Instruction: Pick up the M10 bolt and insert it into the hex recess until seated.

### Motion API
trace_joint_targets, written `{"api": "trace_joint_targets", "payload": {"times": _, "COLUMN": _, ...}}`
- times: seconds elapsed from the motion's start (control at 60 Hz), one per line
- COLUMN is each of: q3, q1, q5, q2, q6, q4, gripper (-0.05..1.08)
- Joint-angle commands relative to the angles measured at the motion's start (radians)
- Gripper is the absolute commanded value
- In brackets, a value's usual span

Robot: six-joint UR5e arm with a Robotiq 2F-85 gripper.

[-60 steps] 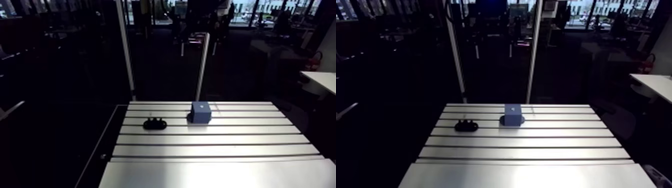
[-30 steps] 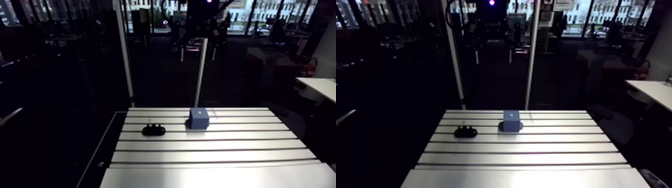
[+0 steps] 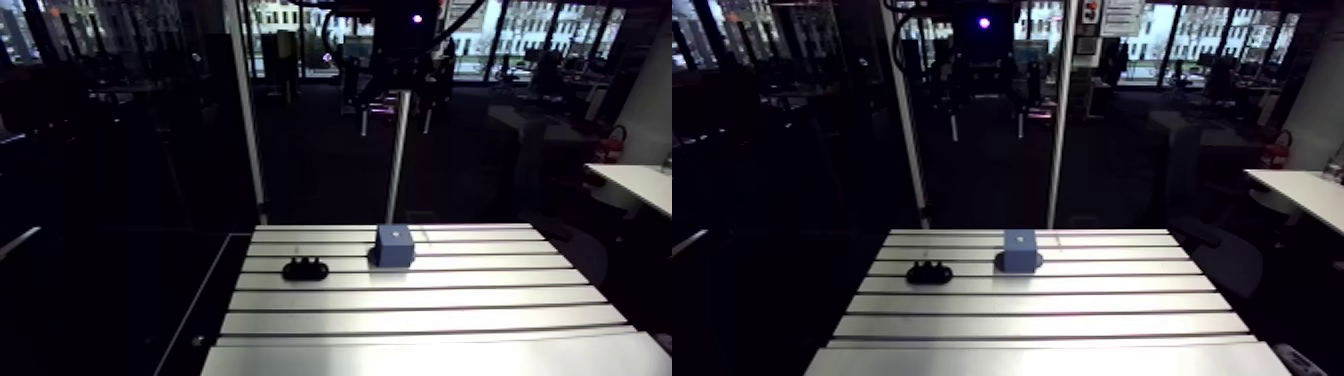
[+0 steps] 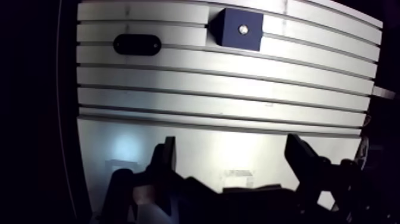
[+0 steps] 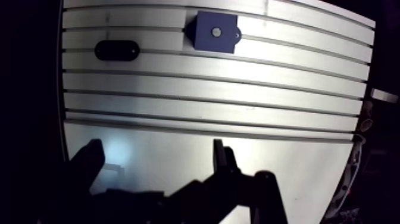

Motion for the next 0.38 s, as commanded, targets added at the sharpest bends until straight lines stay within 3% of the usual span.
{"api": "trace_joint_targets", "payload": {"times": 0.017, "q3": 0.0, "q1": -0.001, "q5": 0.001, "q2": 0.001, "q6": -0.001, "q4": 0.002, "gripper": 0.01}}
{"api": "trace_joint_targets", "payload": {"times": 0.3, "q3": 0.002, "q1": -0.001, "q5": 0.005, "q2": 0.006, "q6": -0.003, "q4": 0.001, "gripper": 0.01}}
{"api": "trace_joint_targets", "payload": {"times": 0.383, "q3": 0.002, "q1": -0.002, "q5": 0.02, "q2": 0.007, "q6": -0.003, "q4": 0.001, "gripper": 0.01}}
